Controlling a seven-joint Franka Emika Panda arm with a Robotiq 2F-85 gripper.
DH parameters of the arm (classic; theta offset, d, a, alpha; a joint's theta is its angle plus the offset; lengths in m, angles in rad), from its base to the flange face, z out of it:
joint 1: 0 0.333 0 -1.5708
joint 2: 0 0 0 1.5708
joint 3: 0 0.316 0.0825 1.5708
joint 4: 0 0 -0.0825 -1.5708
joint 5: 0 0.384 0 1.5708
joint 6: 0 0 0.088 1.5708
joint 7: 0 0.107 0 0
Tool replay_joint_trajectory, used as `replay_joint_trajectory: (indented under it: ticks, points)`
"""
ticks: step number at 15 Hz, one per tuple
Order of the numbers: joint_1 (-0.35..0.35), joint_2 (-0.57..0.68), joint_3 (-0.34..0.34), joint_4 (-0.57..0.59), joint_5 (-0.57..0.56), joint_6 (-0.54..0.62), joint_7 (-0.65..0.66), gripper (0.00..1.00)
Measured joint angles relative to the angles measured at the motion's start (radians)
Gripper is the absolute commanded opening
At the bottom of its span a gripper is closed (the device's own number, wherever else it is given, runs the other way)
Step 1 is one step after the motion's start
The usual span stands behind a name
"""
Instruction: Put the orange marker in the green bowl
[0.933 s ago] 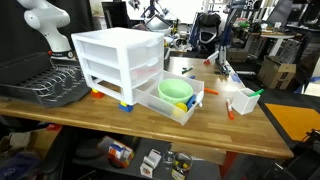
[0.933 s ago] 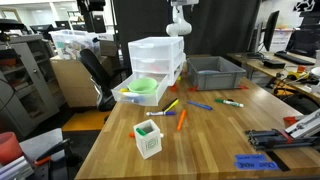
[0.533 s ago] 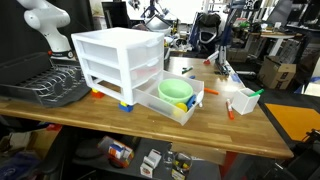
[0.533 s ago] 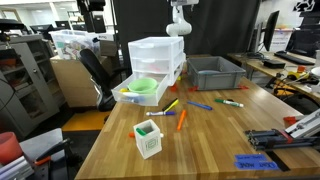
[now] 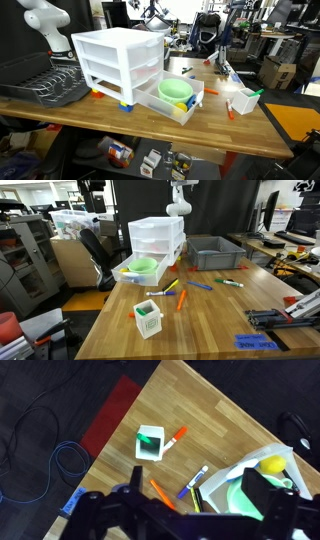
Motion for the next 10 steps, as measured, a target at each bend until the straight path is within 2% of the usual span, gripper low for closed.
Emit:
replay_joint_trajectory:
  ticks: [4,10]
  points:
    - [0.018,0.057,0.044,0.0,-0.004,0.069,-0.003,1.0]
    - [0.04,0.248,0.111,0.002,-0.113,0.298,-0.041,1.0]
